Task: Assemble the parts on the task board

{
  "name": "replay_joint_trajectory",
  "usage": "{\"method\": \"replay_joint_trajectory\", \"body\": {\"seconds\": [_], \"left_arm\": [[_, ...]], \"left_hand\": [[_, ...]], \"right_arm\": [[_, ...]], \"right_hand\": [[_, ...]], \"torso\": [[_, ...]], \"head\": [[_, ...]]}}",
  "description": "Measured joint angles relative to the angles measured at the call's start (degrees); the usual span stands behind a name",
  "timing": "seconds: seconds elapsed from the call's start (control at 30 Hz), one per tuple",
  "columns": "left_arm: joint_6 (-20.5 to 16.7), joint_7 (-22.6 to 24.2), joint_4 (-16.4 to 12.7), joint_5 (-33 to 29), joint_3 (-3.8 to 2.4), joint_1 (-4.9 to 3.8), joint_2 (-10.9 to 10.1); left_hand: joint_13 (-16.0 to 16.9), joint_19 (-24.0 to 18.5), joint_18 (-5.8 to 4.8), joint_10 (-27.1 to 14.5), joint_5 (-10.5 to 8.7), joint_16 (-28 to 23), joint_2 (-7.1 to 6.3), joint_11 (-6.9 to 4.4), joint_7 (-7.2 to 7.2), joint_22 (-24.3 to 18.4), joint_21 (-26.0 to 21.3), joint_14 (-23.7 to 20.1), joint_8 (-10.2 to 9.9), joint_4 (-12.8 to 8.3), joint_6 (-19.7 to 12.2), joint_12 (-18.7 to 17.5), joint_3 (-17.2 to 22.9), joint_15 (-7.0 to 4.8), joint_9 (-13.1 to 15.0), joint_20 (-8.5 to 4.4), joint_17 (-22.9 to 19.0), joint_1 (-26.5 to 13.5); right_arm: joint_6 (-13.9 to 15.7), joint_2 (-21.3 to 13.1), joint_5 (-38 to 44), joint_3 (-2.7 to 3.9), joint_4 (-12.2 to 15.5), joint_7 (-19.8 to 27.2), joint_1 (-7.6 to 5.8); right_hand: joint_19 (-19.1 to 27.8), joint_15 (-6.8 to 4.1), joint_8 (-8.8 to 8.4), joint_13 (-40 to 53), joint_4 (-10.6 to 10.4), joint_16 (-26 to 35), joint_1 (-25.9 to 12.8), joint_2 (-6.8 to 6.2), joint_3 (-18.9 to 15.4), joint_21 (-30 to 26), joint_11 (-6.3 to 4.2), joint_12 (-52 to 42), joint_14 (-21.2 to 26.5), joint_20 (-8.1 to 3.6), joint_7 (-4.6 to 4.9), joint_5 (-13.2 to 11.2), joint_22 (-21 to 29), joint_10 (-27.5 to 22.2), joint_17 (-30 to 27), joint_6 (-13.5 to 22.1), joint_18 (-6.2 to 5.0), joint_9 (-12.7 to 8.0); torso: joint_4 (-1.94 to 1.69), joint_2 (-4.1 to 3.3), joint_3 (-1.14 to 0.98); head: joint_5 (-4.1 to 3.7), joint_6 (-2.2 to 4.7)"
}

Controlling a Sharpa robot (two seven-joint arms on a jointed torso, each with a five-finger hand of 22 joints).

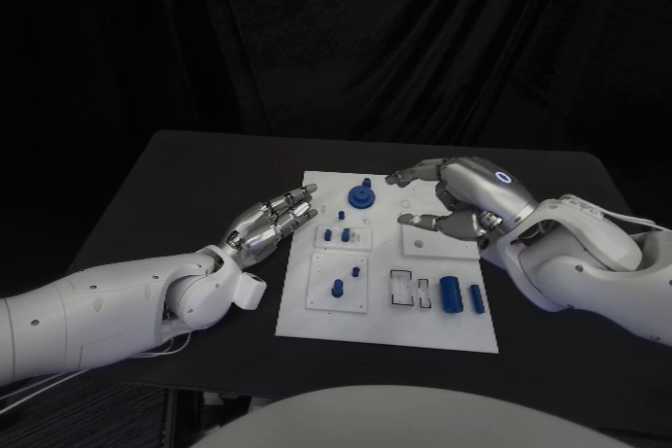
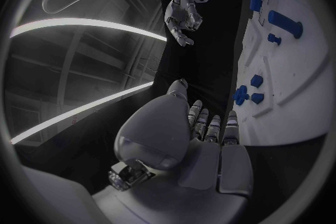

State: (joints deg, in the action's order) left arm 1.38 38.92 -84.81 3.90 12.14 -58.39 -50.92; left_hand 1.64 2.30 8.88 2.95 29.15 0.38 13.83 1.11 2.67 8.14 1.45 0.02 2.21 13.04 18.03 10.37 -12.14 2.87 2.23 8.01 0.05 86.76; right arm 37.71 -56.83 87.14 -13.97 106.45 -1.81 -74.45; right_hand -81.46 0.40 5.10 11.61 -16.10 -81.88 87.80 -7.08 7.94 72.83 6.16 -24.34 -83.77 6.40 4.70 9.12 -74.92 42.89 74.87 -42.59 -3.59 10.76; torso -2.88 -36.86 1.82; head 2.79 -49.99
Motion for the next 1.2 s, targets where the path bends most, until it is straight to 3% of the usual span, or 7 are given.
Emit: {"method": "replay_joint_trajectory", "body": {"seconds": [0.1, 0.23, 0.47, 0.6, 0.73, 0.97, 1.2], "left_arm": [[-0.07, 0.00, -0.11, 0.00, 0.00, 0.00, -0.17], [-0.24, 0.00, -0.23, 0.00, 0.00, 0.00, -0.41], [-0.43, 0.00, -0.47, 0.00, 0.00, 0.00, -0.68], [-0.50, 0.00, -0.59, 0.00, 0.00, 0.01, -0.77], [-0.55, 0.00, -0.86, 0.00, 0.00, 0.01, -0.92], [-0.65, 0.00, -1.26, 0.00, 0.00, 0.01, -1.23], [-1.01, 0.00, -3.09, 0.52, -0.01, 0.01, -2.64]], "left_hand": [[0.00, 0.00, 0.00, 0.00, 0.00, 0.00, 0.00, 0.00, 0.00, 0.00, 0.00, 0.00, 0.00, 0.00, 0.00, 0.00, 0.00, 0.00, 0.00, 0.00, 0.00, 0.00], [0.00, 0.02, 0.00, 0.00, 0.00, 0.00, 0.00, 0.00, 0.00, 0.00, 0.00, 0.00, 0.00, 0.00, 0.00, 0.00, 0.00, 0.00, 0.00, 0.02, 0.00, 0.00], [0.00, 0.20, -0.01, 0.00, 0.00, 0.00, -0.01, 0.00, 0.00, 0.01, 0.00, 0.00, 0.00, 0.00, 0.00, 0.00, 0.00, 0.00, 0.00, 0.21, 0.01, -0.01], [0.00, 0.21, -0.01, 0.00, 0.00, 0.00, -0.23, 0.00, 0.00, 0.01, 0.00, 0.00, 0.00, 0.00, 0.00, 0.00, 0.00, 0.00, 0.00, 0.20, 0.02, -0.23], [0.01, 0.20, -0.01, 0.00, 0.00, 0.00, -0.23, 0.00, 0.00, 0.01, 0.00, 0.00, 0.00, 0.00, 0.00, 0.00, 0.00, 0.00, 0.00, 0.20, 0.03, -0.23], [0.01, 0.20, -0.01, 0.00, 0.21, 0.00, -0.23, 0.00, 0.00, -0.02, 0.00, 0.00, 0.00, 0.00, 0.00, 0.00, 0.00, 0.00, 0.00, 0.20, 0.04, -0.23], [0.07, 0.20, -0.01, 0.04, 1.56, 0.00, -0.70, -0.60, -0.94, -0.25, 0.00, 0.00, 0.00, -0.25, 1.37, 0.95, 0.25, -0.47, 0.13, 0.20, 0.04, -0.10]], "right_arm": [[-0.35, -2.74, -3.25, -0.12, 0.26, 0.01, -0.93], [-3.50, -5.61, -6.34, -0.14, 0.26, -1.04, -1.45], [-11.34, -8.57, -9.27, -0.19, 0.79, -6.19, 0.15], [-13.48, -9.58, -10.13, -0.25, 1.06, -9.49, 1.55], [-14.71, -10.46, -10.13, -0.25, 1.72, -13.87, 2.70], [-17.31, -11.64, -6.82, -0.24, 3.76, -22.25, 4.60], [-18.74, -12.12, -3.65, -0.26, 5.25, -27.56, 6.85]], "right_hand": [[-1.32, -0.37, 2.93, 2.28, -0.04, -0.93, 0.03, 1.00, 0.49, 2.22, -1.99, -6.57, -0.19, -0.14, 1.99, 2.69, 0.00, 10.78, 0.08, -6.46, 0.01, 1.00], [-1.78, -3.07, 7.70, 14.61, -0.18, -0.83, -6.57, 1.79, -0.93, 2.79, -5.24, -22.17, -0.23, -2.55, 0.37, 5.47, 0.01, 20.68, 0.08, -14.93, 0.01, 3.91], [-1.01, -3.78, 13.61, 58.04, -0.41, 0.95, -9.28, 1.96, -1.38, 0.23, -6.51, -54.44, -0.18, -3.79, -0.78, 5.75, 0.01, 34.08, -0.69, -16.45, 0.01, 10.37], [-2.25, -4.81, 19.27, 63.30, -0.41, -2.53, -10.30, 1.43, -1.38, 3.64, -7.11, -63.97, -0.16, -4.41, -1.85, 5.75, 0.01, 40.59, 0.08, -14.15, 0.01, 17.15], [-2.50, -4.89, 23.14, 63.34, -0.64, -7.14, -17.12, 0.48, -2.57, 9.23, -7.40, -65.52, -0.14, -4.65, -2.31, 5.75, 0.01, 40.91, 0.08, -13.49, 1.40, 21.60], [-2.50, -5.83, 24.75, 63.33, -0.97, -7.96, -30.34, -3.37, -2.55, 14.68, -8.32, -65.52, -0.38, -5.29, -3.50, 3.21, 0.01, 41.16, 0.07, -14.93, 2.28, 25.01], [-2.70, -6.04, 23.53, 63.33, -0.97, -7.96, -33.22, -3.19, -2.08, 14.90, -8.32, -65.52, -0.19, -5.49, -3.33, 6.61, 0.02, 41.15, 0.07, -14.31, 2.27, 25.82]], "torso": [[-0.02, -0.02, 0.00], [-0.06, -0.03, 0.04], [-0.03, 0.00, 0.15], [0.00, -0.02, 0.13], [0.01, -0.11, 0.01], [-0.03, -0.20, -0.05], [-0.09, -0.15, -0.05]], "head": [[-1.05, 0.00], [-2.86, 0.00], [-5.34, 0.00], [-6.75, 0.00], [-8.39, 0.00], [-10.99, 0.00], [-12.46, 0.00]]}}
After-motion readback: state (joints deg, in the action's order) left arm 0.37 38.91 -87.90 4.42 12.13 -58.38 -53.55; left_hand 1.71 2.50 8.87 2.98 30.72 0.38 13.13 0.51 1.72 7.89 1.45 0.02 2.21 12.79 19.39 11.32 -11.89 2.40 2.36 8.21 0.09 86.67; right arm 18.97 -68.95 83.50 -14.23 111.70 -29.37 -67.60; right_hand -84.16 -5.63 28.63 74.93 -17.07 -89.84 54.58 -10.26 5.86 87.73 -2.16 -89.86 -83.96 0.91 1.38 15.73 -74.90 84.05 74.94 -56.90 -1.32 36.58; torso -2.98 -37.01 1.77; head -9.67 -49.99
